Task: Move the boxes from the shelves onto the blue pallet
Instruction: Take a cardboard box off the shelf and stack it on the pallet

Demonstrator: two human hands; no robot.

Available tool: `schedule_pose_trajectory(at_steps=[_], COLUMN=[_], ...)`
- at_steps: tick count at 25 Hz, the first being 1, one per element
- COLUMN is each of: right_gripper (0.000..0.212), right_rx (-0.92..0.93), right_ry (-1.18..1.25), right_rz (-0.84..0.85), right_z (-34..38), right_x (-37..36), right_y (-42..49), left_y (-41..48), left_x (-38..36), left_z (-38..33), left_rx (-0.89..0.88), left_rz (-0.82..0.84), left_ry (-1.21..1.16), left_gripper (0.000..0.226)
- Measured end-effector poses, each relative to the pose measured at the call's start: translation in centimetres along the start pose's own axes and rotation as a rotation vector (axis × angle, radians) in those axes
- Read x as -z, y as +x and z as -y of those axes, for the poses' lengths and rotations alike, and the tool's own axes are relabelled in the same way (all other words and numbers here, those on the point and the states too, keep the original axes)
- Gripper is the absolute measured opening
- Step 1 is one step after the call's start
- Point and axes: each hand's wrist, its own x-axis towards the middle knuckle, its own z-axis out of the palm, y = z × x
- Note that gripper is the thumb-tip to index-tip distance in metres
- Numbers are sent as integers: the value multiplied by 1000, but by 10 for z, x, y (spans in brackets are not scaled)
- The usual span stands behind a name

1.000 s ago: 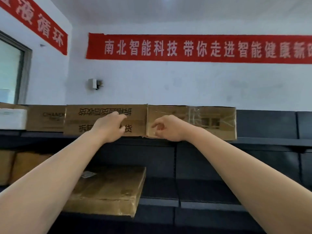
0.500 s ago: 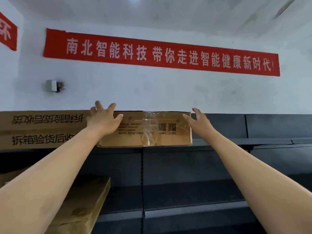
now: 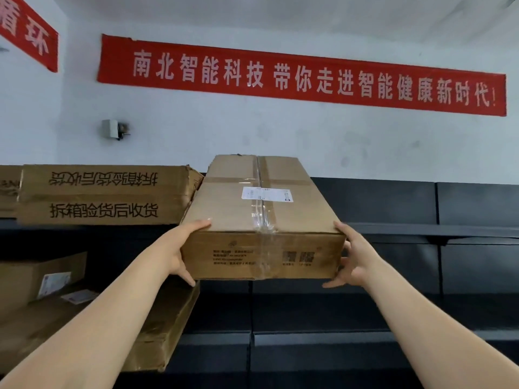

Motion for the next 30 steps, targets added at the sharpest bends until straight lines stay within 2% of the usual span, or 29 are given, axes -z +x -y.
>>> schedule_pose_trajectory(at_steps=[4,6,8,12,15,18,24,27,30], right_gripper=[51,45,43,29,35,32,31,29,25], right_rx=[114,134,151,206,221,200,91,6,-123], right_ry=[141,169,187,220,202,210,177,182,144], right_rz=[-17,-10,4,74,147,214,421,551,730], right_z=[-31,-47,-64,-95,-115,-122,-158,-195,-252], right_x=[12,28,50,103,137,137,45,-30,-134], right_y=[-24,-51,-85,-159,-215,-257,-332,-362,-409], left_y=[-22,-50,-86,-181,-263,-331,-472,-543,-628], left_x=[6,3,-3,-16,-18,-3,97,162,247], left_z=[29,46,64,101,131,144,153,150,154], left_rx=[-103,-122,-158,-244,-272,-277,-339,-362,-363], left_rz=[71,108,130,130,66,-6,-274,-422,-659], left_ry=[-67,-55,-43,-34,-56,-96,-147,-146,-175], left_gripper=[63,51,49,68,94,99,96,96,100])
